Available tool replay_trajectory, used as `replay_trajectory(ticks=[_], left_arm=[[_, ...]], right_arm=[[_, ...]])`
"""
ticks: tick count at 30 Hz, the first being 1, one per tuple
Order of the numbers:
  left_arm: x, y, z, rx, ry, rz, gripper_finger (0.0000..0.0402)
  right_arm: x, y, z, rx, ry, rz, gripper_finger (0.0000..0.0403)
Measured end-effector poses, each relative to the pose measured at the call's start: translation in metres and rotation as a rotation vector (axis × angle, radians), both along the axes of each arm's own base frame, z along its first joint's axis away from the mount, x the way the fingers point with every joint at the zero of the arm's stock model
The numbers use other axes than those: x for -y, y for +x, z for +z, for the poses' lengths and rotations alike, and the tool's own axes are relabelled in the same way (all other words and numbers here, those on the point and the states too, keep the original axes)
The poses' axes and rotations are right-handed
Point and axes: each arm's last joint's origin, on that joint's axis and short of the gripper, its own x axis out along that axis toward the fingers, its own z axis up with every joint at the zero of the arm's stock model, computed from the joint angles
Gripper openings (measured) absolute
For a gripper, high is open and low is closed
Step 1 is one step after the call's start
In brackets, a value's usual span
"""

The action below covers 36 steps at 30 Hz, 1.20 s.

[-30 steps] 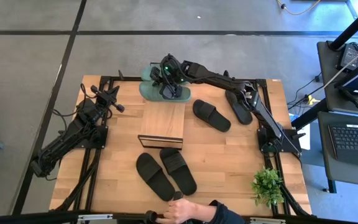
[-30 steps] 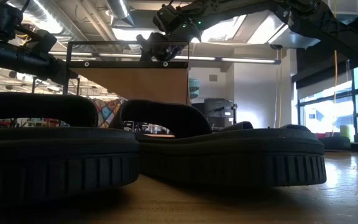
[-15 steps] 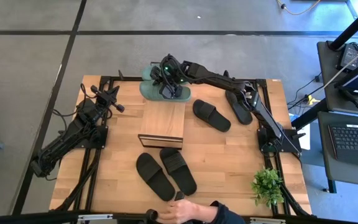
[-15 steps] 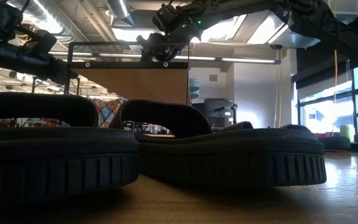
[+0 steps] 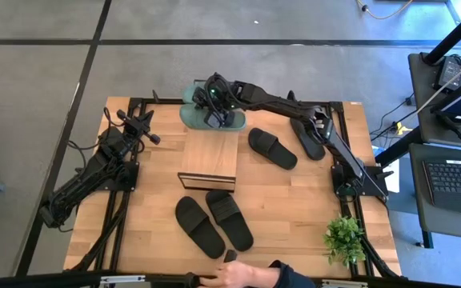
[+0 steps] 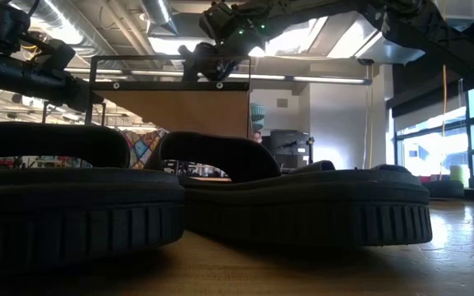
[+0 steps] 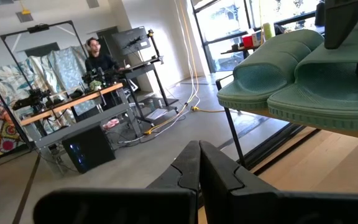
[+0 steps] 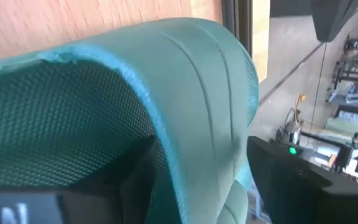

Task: Pick and place slides into the shelf
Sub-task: Put the green slide on the shelf, then put the black slide under the shelf

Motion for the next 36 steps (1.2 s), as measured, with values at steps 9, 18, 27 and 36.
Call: replay_trajectory(ticks=[9,18,27,36], left_arm=[[0.000,0.000,0.000,0.000,0.000,0.000,0.0000],[0.000,0.000,0.000,0.000,0.000,0.000,0.0000],[0.000,0.000,0.000,0.001,0.001,0.000,0.0000],[0.000,0.000,0.000,0.001,0.002,0.000,0.0000]], right_arm=[[-0.001,-0.002,0.004,0.006,0.014,-0.045,0.0257],[-0.007,-0.016,0.023,-0.008,0.084,-0.104,0.0257],[-0.014,-0.035,0.051,0.005,0.169,-0.307,0.0257],[-0.031,-0.067,0.091,0.063,0.346,-0.517,0.0257]])
